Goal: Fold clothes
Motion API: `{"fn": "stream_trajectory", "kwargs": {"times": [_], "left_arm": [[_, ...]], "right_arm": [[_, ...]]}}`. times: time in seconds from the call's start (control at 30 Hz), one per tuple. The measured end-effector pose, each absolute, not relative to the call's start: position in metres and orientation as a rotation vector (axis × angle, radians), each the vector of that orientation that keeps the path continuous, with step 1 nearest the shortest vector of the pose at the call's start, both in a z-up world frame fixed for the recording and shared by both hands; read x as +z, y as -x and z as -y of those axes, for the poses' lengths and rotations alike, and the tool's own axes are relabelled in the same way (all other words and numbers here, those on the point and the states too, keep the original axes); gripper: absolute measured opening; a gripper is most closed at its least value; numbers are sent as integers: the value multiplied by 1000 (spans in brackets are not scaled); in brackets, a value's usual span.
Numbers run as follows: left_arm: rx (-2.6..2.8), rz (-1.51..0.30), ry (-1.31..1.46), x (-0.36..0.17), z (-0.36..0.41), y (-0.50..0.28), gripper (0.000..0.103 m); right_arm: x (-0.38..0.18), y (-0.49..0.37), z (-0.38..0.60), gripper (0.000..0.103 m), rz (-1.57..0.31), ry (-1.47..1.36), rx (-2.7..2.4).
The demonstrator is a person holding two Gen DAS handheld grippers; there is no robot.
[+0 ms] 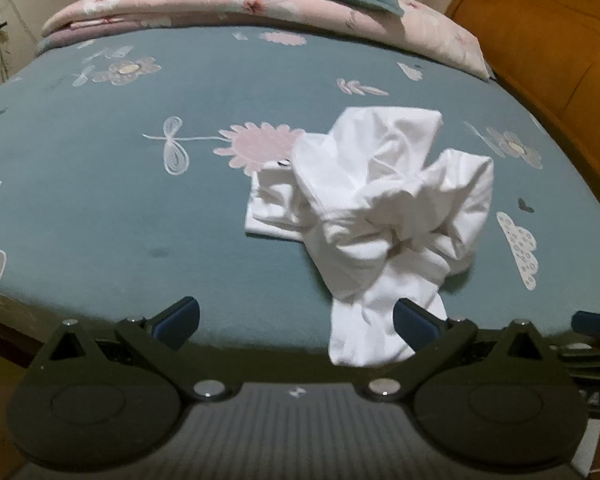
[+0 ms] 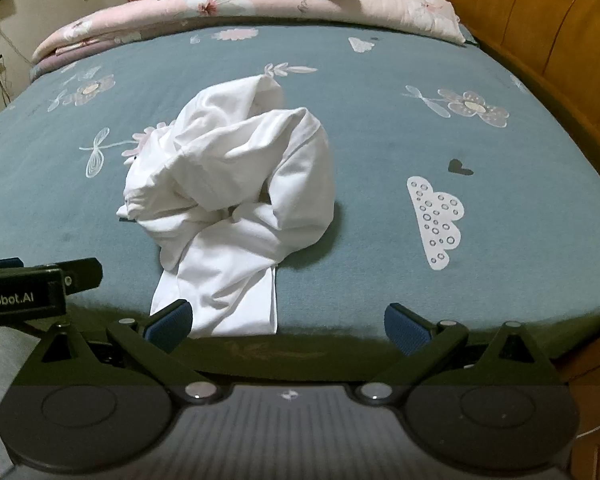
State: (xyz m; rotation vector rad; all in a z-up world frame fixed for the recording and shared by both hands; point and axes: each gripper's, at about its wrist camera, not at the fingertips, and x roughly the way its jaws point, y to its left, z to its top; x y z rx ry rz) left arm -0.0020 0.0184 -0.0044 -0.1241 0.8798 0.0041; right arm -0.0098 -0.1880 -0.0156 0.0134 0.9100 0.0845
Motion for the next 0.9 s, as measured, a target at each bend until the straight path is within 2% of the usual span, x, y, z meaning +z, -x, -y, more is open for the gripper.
{"fn": "stream_trajectory", "kwargs": {"times": [0.77, 0.9], "left_arm": [[-86, -737, 184, -27, -20, -29, 102], [-69, -757, 140, -35, -17, -40, 102]], "right_arm": [[-36, -29, 220, 103, -810, -188, 214], [-40, -36, 224, 103, -772, -180, 242]]}}
